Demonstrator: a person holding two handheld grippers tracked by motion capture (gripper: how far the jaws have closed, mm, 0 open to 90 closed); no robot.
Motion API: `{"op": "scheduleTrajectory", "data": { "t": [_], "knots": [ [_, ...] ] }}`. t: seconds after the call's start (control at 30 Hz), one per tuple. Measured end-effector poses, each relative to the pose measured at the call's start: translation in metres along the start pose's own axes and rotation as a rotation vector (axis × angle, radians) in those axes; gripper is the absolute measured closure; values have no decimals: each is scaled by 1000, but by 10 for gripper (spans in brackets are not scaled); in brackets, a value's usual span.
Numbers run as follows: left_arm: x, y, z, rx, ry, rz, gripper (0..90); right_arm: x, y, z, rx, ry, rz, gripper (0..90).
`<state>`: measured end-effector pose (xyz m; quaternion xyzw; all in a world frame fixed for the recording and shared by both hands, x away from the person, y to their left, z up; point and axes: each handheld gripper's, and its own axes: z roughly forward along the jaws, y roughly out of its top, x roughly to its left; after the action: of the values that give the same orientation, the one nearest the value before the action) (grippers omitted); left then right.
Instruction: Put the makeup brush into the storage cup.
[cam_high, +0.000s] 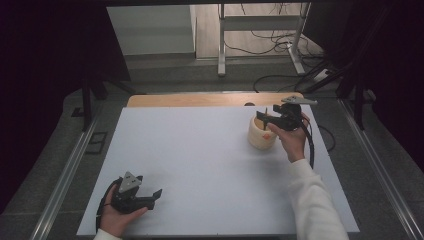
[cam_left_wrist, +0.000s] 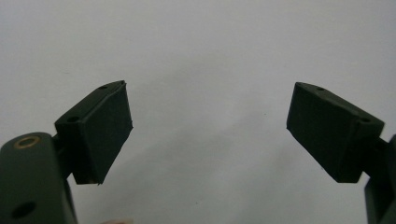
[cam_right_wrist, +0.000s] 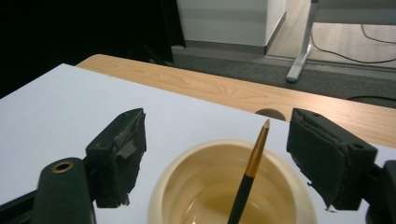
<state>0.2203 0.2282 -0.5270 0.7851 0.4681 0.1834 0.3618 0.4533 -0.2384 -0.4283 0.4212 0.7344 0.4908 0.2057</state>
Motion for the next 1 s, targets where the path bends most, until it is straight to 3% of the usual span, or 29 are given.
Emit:
{"op": "scheduleTrajectory", "data": {
  "t": [0.3,0.5,1.0],
  "knots": [
    [0,2,1,-8,-4,-5,147,3,-2,-7,13,19,-32,183],
    [0,4,3,-7,-7,-9,146,6,-1,-15,5,59,-43,181],
    [4,8,1,-27,5,-15,146,17,-5,-23,10,80,-92,191]
  ]
}}
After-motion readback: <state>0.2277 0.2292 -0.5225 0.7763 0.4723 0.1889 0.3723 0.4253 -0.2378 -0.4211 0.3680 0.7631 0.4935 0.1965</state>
